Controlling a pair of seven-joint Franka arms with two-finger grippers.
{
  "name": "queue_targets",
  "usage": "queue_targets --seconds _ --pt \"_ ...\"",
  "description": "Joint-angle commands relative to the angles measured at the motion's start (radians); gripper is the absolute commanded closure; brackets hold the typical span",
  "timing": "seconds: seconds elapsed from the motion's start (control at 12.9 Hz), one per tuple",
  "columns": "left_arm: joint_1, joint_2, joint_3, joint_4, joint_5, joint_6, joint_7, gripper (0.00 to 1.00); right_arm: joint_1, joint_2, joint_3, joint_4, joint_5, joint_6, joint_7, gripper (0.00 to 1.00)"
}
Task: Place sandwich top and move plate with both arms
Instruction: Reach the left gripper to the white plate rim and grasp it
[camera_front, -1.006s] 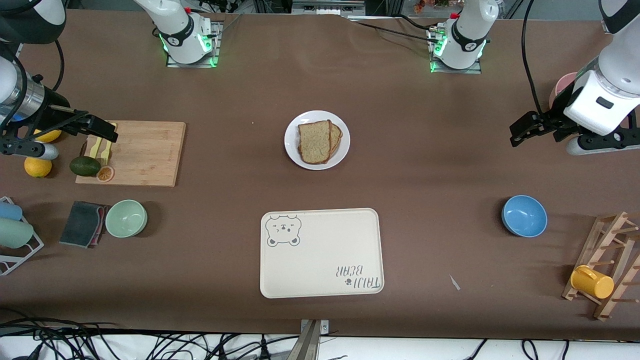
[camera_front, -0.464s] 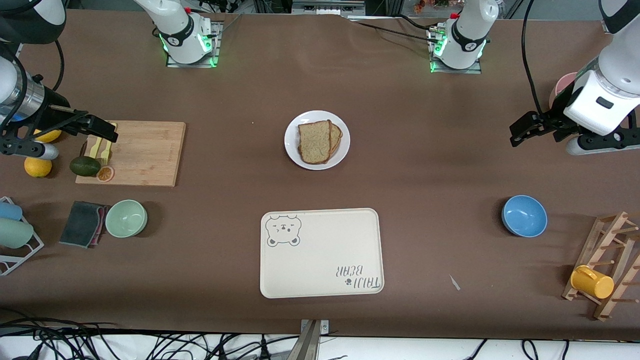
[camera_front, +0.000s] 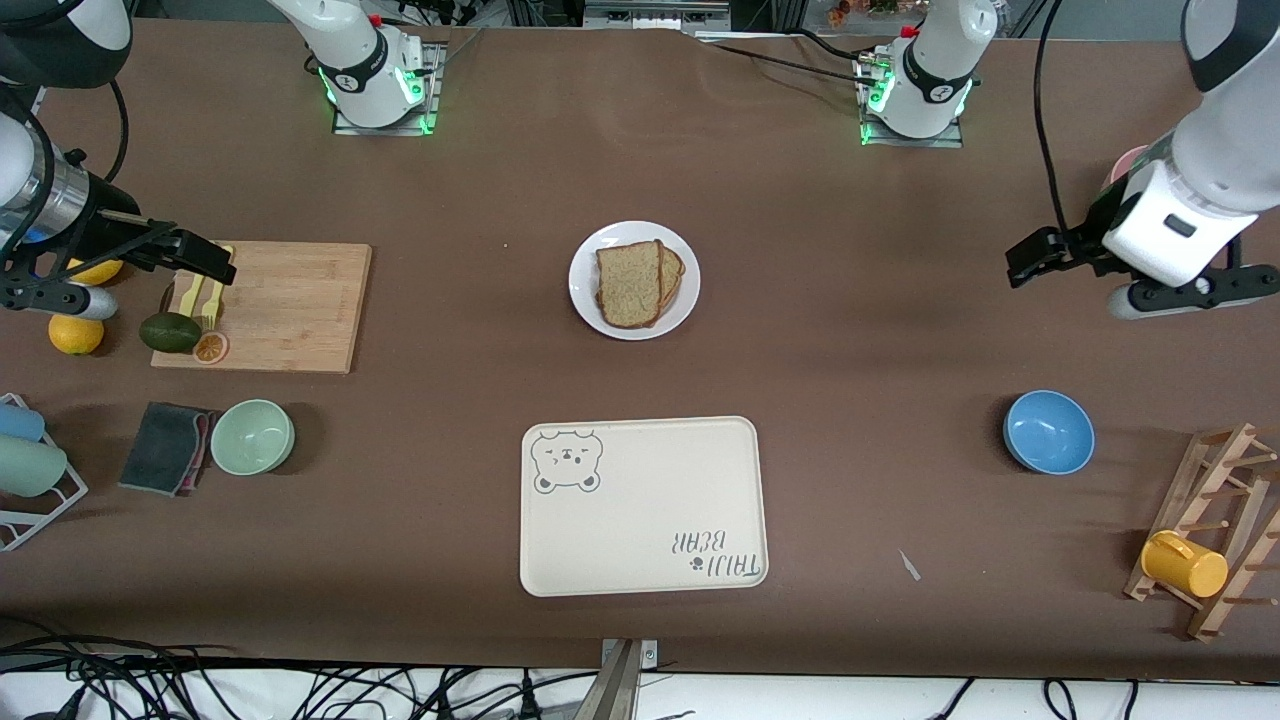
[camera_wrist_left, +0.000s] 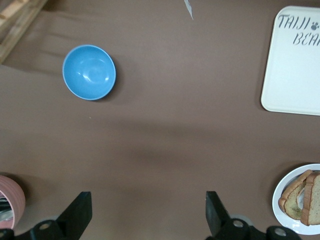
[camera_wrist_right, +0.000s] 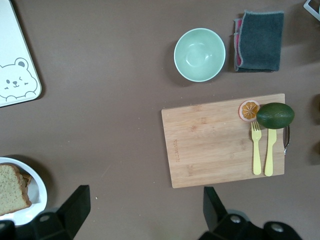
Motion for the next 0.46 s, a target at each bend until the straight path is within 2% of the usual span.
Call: queue_targets --seconds 0.0,0.39 --pt "-0.012 0.007 -0.026 -0.073 -0.043 0.064 -0.027 0.00 -0.005 -0.007 0.001 -0.004 0.002 0.003 -0.005 0.00" --pt "-0.012 0.005 -0.118 -0.311 -0.095 0.347 -0.083 0.00 -0.005 -0.007 -0.001 -0.004 0.002 0.008 -0.005 0.00"
